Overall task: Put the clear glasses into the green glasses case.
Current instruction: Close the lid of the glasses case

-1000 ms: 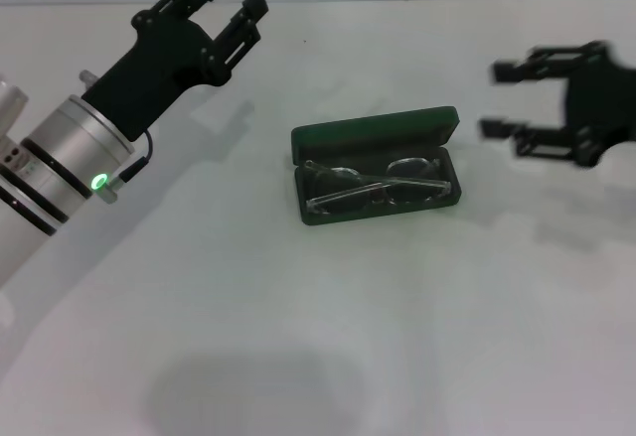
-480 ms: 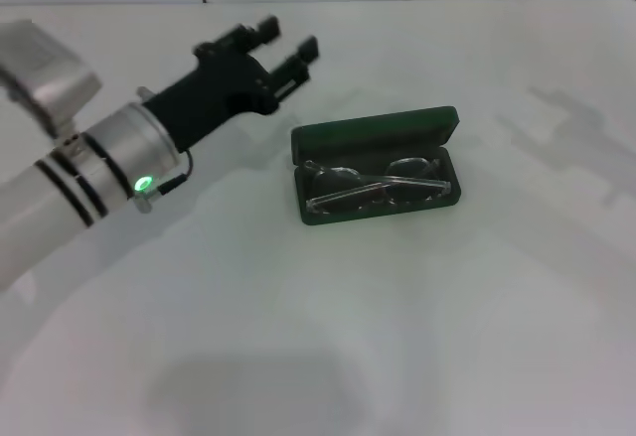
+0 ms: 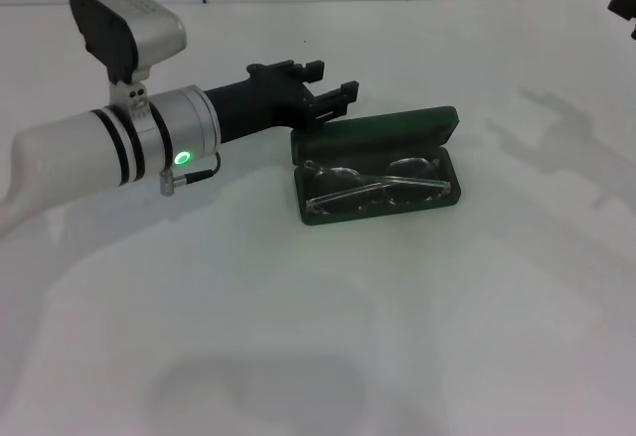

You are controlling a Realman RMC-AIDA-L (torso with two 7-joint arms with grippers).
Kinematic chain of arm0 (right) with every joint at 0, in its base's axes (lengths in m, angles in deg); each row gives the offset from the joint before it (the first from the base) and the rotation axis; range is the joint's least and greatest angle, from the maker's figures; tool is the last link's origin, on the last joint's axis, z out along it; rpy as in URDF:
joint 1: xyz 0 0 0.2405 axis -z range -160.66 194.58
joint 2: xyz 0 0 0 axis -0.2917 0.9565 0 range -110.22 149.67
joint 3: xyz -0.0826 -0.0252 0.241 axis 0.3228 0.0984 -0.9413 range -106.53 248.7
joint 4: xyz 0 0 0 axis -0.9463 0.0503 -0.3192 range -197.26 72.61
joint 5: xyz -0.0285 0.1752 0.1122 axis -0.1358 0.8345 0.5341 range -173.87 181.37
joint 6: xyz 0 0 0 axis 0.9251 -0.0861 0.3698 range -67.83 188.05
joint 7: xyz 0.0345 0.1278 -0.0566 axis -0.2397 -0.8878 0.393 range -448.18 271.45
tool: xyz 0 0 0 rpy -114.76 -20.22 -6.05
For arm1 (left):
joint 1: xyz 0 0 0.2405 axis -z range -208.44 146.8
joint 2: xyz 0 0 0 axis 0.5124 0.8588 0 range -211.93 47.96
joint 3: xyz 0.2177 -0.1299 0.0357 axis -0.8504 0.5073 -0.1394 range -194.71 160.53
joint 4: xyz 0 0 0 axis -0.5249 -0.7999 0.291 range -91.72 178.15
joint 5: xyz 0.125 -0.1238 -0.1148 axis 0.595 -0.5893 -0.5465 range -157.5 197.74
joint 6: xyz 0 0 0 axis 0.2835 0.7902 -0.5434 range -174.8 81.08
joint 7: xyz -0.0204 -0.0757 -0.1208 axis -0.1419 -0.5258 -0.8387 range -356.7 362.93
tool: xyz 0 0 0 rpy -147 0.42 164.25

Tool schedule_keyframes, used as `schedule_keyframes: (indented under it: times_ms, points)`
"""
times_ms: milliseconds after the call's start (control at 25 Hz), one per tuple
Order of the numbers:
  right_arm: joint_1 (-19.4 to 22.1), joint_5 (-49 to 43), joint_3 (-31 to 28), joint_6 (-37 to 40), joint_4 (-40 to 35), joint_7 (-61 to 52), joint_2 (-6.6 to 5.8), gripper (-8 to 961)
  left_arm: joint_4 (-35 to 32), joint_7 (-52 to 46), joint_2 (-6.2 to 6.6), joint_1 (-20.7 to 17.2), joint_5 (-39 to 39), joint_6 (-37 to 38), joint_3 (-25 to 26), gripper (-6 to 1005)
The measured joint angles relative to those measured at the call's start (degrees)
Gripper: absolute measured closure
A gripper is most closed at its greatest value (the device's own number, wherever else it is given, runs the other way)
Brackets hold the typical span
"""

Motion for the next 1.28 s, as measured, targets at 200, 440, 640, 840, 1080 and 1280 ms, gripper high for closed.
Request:
schedule_keyframes:
  times_ms: [200, 440, 640, 840, 1080, 1280]
  points:
    - [-0.1, 0.0, 1.2, 0.0, -0.2, 0.2, 0.23, 216, 1.4, -2.0, -0.04, 0.8, 1.8, -0.6, 0.0, 401]
    - [-0.3, 0.0, 1.2, -0.1, 0.1, 1.7, 0.32, 214, 1.2, -2.2, -0.22, 2.4, 1.8, -4.5, 0.0, 401]
    - [-0.3, 0.0, 1.2, -0.1, 0.1, 1.7, 0.32, 212, 0.1, -2.3, -0.22, 3.4, 4.9, -4.8, -0.1, 400]
    - [-0.1, 0.0, 1.2, -0.5, 0.2, 1.7, 0.32, 210, -0.2, -2.2, -0.08, 3.5, 7.7, -2.6, 0.0, 400]
    - [-0.5, 0.0, 1.1, -1.9, 0.2, 1.7, 0.32, 208, -0.2, -1.7, -0.12, 3.0, 11.2, -1.0, 0.0, 400]
    - [-0.8, 0.0, 1.2, -3.3, 0.2, 2.5, 0.31, 206, -0.2, -1.6, -0.19, 2.6, 12.9, -0.4, -0.1, 400]
